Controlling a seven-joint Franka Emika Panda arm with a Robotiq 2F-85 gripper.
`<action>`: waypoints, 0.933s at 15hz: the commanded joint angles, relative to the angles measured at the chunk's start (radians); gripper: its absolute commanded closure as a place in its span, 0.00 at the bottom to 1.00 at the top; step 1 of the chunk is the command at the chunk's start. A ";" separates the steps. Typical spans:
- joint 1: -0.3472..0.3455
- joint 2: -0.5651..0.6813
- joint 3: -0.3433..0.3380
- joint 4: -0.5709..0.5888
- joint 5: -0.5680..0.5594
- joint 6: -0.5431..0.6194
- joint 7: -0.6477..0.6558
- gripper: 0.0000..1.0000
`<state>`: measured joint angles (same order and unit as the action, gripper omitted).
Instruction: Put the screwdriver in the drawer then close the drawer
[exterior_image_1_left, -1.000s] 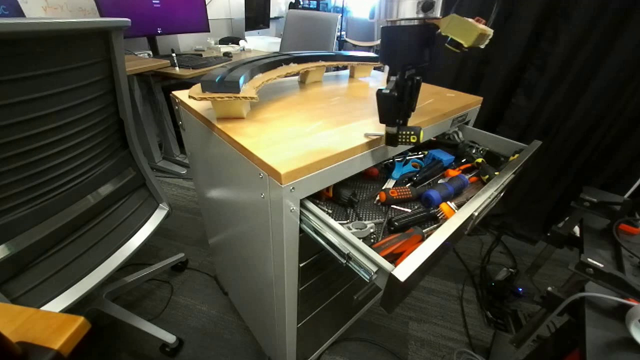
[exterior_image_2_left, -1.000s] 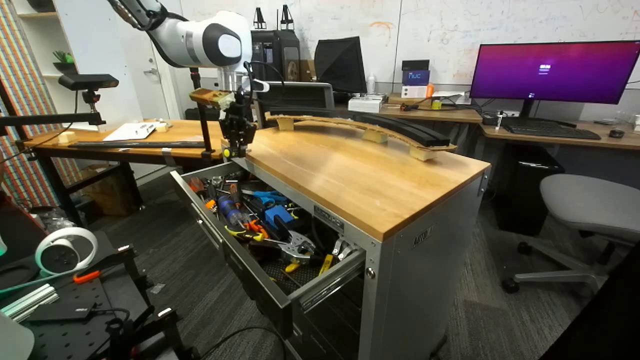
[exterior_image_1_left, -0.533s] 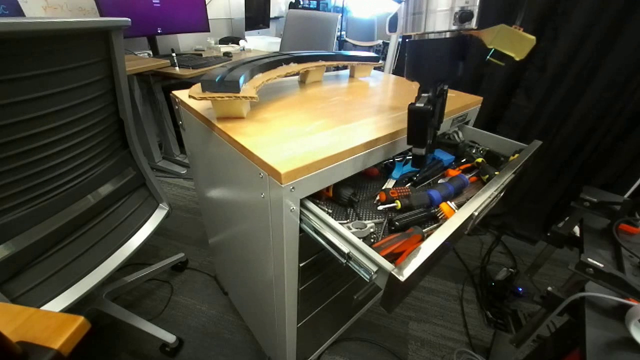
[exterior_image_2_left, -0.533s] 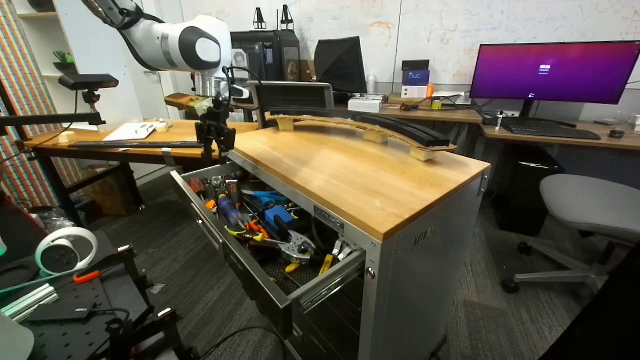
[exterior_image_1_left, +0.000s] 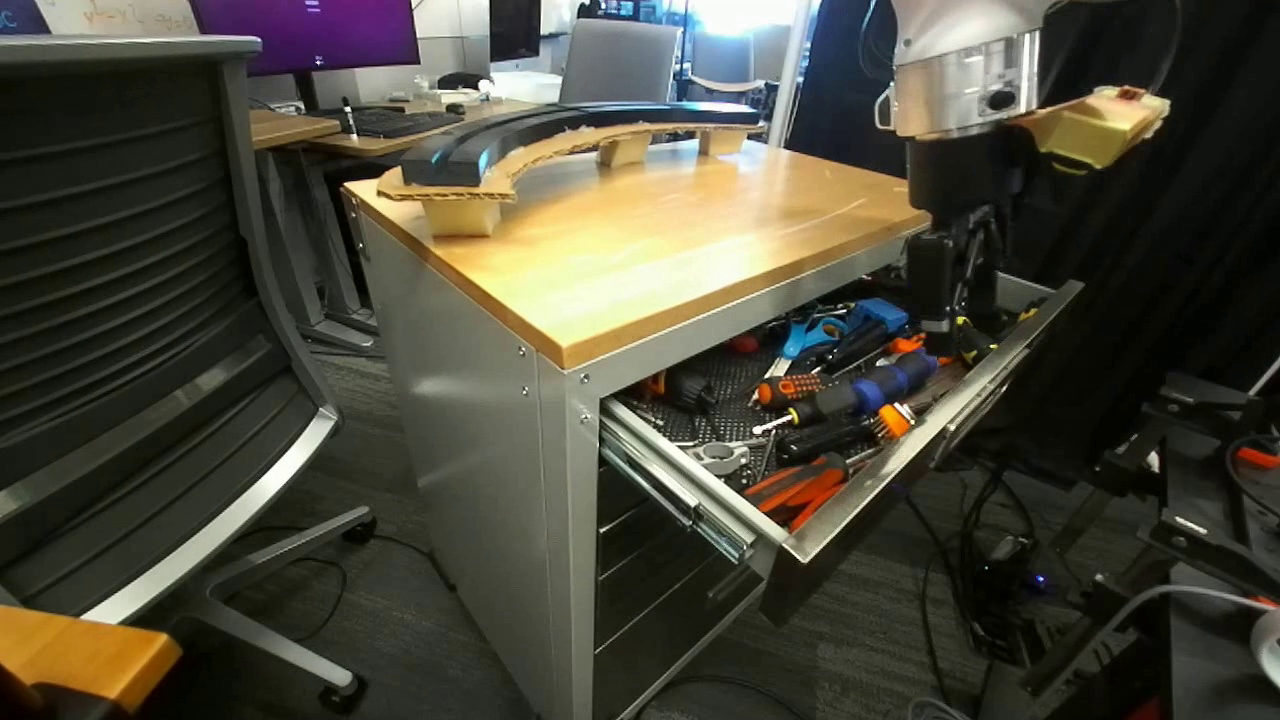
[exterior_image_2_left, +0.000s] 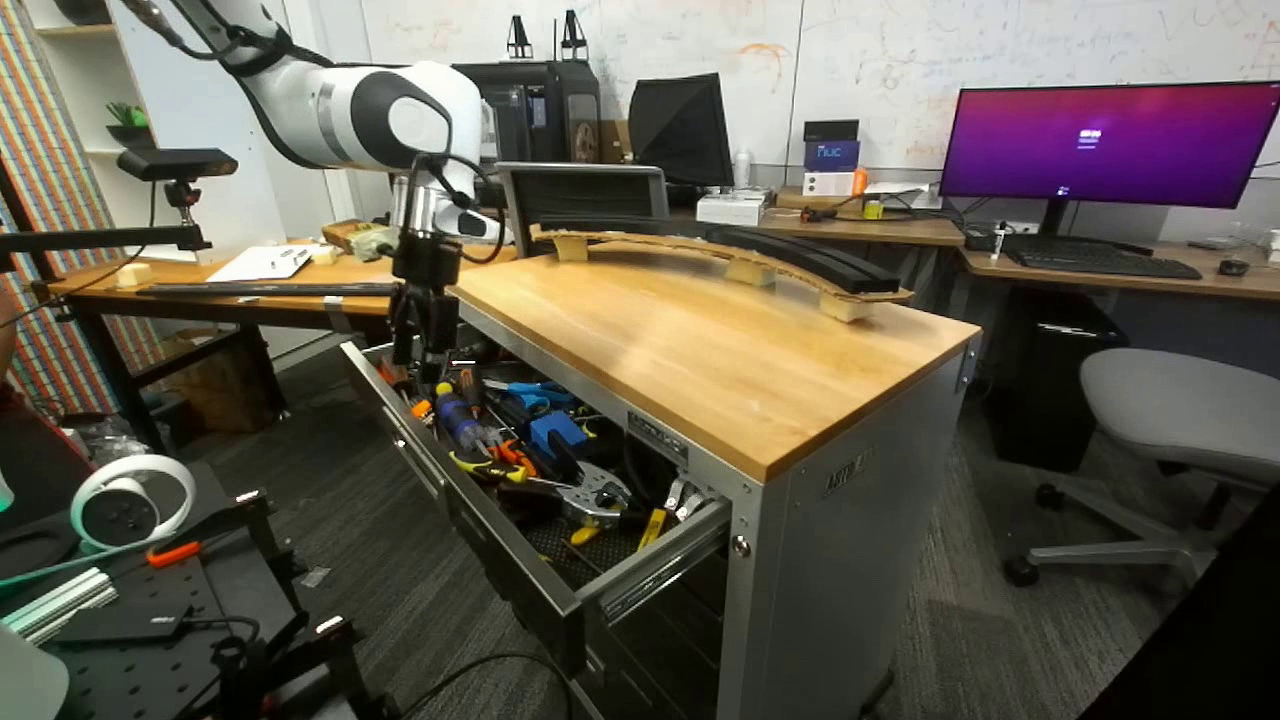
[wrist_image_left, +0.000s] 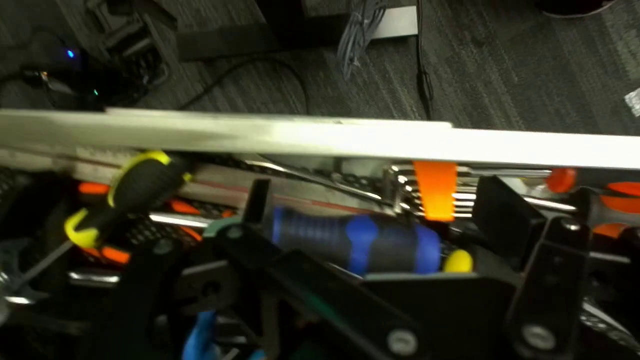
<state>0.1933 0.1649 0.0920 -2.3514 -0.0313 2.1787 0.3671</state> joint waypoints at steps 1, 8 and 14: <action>-0.038 -0.010 -0.033 -0.075 0.009 -0.008 0.099 0.25; -0.056 0.115 -0.040 -0.055 0.067 0.057 0.101 0.79; -0.008 0.147 -0.049 -0.020 -0.008 0.165 0.162 0.96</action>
<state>0.1435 0.2833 0.0613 -2.3988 0.0389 2.2171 0.4595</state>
